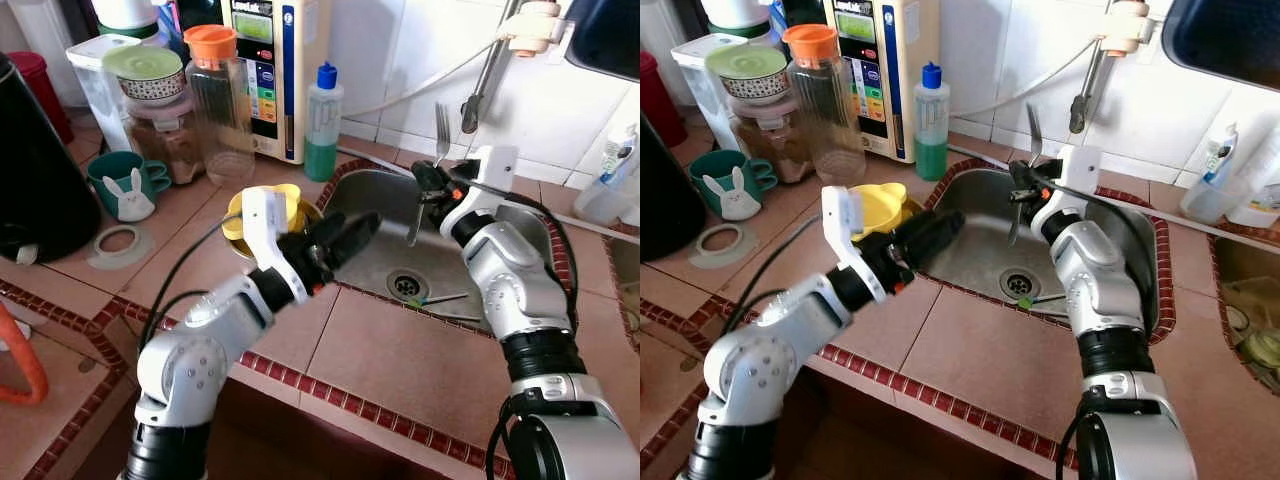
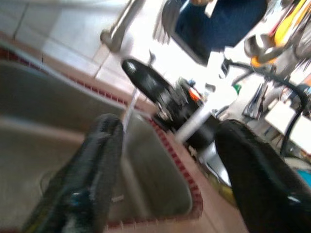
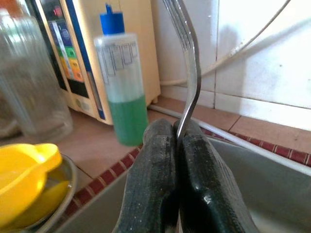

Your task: Kitchen organization

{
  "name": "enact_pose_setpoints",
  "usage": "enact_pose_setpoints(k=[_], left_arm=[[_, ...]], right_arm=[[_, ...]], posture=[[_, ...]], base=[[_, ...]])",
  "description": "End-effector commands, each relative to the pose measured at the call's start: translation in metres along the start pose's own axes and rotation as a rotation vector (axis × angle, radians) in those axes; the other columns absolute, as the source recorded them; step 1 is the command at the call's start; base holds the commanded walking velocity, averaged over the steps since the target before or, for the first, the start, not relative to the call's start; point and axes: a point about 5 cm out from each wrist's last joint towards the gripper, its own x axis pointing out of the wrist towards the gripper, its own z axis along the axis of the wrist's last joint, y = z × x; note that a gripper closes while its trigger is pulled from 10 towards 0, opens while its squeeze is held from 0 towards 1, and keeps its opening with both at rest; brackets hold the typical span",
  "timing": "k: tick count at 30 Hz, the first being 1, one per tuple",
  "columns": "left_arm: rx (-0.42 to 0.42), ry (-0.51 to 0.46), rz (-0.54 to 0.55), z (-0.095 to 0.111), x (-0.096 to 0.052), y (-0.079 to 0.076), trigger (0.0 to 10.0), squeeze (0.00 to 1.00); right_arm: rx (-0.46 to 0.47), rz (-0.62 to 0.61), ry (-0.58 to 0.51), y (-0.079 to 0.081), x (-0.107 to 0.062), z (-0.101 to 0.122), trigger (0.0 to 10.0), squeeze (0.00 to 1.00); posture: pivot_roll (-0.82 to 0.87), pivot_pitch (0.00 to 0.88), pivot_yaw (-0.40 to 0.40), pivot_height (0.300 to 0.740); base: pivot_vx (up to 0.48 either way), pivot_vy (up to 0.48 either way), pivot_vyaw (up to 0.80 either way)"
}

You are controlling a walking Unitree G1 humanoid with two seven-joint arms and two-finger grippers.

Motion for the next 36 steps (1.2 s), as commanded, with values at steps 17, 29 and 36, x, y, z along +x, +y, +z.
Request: enact_pose_setpoints(k=[17, 29, 36], left_arm=[[0.050, 0.005, 0.012, 0.003, -0.003, -0.007, 10.0, 1.00], [0.049, 0.005, 0.026, 0.002, -0.004, -0.006, 10.0, 1.00], [0.052, 0.011, 0.025, 0.001, -0.004, -0.006, 10.0, 1.00]], right_arm=[[-0.438, -0.081, 0.078, -0.004, 0.004, -0.027, 0.0, 0.24], [-0.481, -0.106, 0.125, -0.012, -0.001, -0.039, 10.0, 1.00], [-0.474, -0.100, 0.165, -0.013, -0.004, -0.049, 10.0, 1.00]], posture=[[0.11, 0.025, -0.023, 0.740], [0.11, 0.026, -0.026, 0.740], [0.12, 0.027, -0.025, 0.740]], base=[[0.000, 0.000, 0.00], [0.000, 0.000, 0.00], [0.000, 0.000, 0.00]])
